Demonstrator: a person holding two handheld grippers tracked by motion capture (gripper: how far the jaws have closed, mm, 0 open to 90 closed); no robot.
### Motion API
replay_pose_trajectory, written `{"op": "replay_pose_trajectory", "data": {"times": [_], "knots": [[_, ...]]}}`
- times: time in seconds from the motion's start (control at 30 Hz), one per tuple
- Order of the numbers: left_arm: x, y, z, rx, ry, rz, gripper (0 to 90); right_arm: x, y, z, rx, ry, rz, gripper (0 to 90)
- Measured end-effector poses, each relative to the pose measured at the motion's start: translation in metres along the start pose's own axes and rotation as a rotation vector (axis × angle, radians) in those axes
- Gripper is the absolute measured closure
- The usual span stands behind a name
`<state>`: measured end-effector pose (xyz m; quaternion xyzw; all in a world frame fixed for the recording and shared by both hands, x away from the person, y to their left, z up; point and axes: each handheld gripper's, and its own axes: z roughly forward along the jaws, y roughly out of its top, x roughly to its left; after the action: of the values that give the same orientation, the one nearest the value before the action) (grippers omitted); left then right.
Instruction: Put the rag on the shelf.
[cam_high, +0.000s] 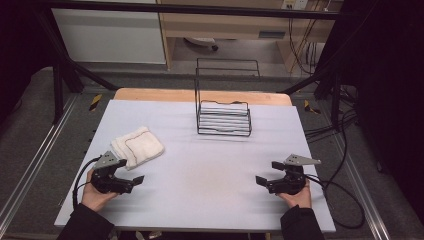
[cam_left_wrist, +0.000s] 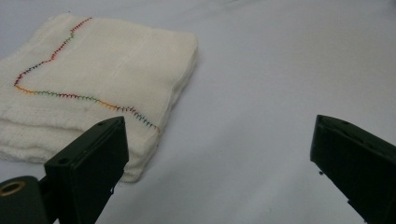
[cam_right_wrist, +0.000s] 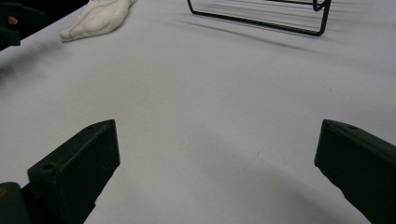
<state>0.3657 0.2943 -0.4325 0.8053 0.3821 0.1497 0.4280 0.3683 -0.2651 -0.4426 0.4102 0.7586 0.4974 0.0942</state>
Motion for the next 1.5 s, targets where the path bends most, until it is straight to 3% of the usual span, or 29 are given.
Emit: {"op": "replay_pose_trajectory", "data": {"times": [0.37,0.63,0.73,0.8,0.9,0.93,1.0,1.1,1.33,1.5], "knots": [[0.000,0.003,-0.002,0.003,0.013,-0.009,4.6,0.000,-0.001,0.000,0.009,-0.008,-0.003,0.8],[0.007,0.018,0.000,0.033,0.067,-0.019,9.2,0.001,-0.001,0.002,0.018,-0.019,-0.004,0.9],[0.009,0.025,0.002,0.054,0.107,-0.015,14.3,0.001,-0.001,0.002,0.022,-0.023,-0.002,0.9],[0.012,0.029,0.005,0.058,0.088,-0.021,23.3,0.001,-0.001,0.002,0.027,-0.023,-0.011,1.0],[0.015,0.031,0.012,0.087,0.104,-0.022,27.2,0.001,-0.002,0.003,0.032,-0.025,-0.010,1.0],[0.016,0.030,0.014,0.093,0.103,-0.021,34.0,0.001,-0.002,0.003,0.034,-0.027,-0.014,1.0],[0.018,0.029,0.017,0.102,0.089,-0.024,36.6,0.001,-0.002,0.003,0.033,-0.027,-0.015,1.0],[0.020,0.027,0.023,0.135,0.120,0.011,46.1,0.001,-0.002,0.003,0.035,-0.028,-0.015,1.0],[0.024,0.019,0.029,0.190,0.140,0.028,55.7,0.000,-0.002,0.004,0.043,-0.037,-0.019,1.0],[0.024,0.018,0.033,0.197,0.157,0.041,58.3,0.000,-0.002,0.004,0.044,-0.037,-0.019,1.0]]}}
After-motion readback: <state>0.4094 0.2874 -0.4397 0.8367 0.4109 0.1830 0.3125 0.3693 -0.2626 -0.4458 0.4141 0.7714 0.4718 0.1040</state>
